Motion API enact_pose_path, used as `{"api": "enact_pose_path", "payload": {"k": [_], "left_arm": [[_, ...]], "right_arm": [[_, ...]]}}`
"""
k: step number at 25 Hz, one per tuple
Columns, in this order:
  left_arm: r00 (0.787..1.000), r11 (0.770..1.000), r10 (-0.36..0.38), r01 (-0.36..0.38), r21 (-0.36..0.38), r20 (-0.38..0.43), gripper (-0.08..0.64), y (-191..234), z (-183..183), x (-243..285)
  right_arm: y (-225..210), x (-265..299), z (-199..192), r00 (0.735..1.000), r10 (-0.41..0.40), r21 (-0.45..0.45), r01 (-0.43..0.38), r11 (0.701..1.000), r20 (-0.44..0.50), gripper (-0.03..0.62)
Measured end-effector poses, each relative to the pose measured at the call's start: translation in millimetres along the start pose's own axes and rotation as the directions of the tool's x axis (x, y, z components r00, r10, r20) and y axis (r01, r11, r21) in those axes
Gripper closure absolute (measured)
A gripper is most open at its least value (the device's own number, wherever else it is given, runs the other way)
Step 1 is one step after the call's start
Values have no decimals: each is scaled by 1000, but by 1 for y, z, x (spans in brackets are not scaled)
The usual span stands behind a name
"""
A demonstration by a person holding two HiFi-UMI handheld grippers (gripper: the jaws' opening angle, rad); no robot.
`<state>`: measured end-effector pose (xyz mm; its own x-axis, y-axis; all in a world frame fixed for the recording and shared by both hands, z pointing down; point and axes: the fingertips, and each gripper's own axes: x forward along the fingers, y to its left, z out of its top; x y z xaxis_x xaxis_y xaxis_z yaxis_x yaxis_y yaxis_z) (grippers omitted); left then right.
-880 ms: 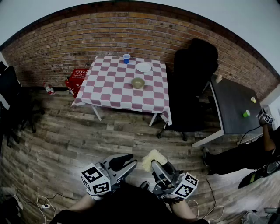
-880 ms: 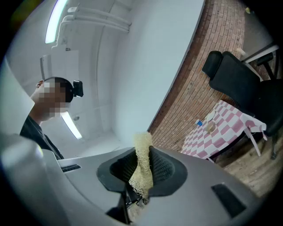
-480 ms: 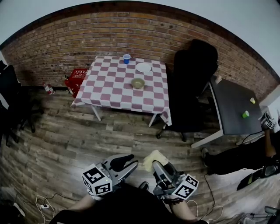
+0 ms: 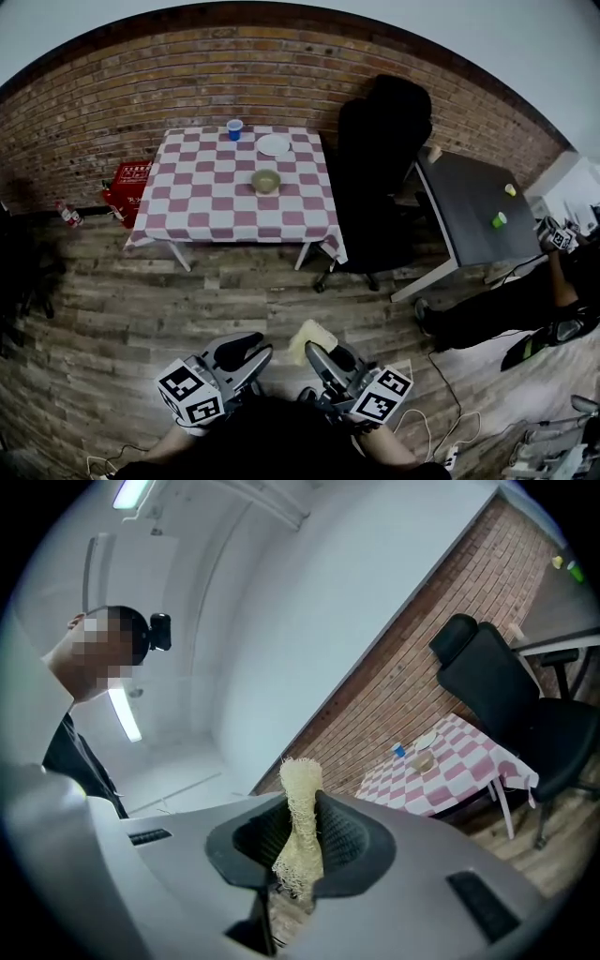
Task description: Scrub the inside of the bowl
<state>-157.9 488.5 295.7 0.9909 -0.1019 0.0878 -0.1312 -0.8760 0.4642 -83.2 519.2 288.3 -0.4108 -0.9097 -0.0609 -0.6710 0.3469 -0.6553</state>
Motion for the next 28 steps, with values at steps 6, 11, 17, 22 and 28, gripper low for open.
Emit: {"api": "enact_pose_path", "payload": {"k": [6, 11, 17, 22, 28], "left_arm": [[999, 999, -14, 13, -30, -40, 440, 31, -5, -14], [999, 994, -42, 38, -100, -29, 440, 47, -7, -9], [999, 994, -5, 1, -105, -33, 440, 70, 1, 6], [996, 987, 91, -91, -130, -8, 440, 107, 17, 22], [989, 986, 139, -134, -101, 43, 440, 132, 58, 76]], "right_arm": [[0, 15, -8, 997, -81, -48, 81, 996, 2, 505], [-7, 26, -18, 993, -114, -105, 109, 988, -43, 505], [-31, 55, -17, 993, -73, -102, 63, 993, -96, 505], [-65, 86, 7, 988, -31, -107, 15, 994, -151, 505], [-104, 109, 63, 990, 61, -81, -72, 994, -124, 505]]}}
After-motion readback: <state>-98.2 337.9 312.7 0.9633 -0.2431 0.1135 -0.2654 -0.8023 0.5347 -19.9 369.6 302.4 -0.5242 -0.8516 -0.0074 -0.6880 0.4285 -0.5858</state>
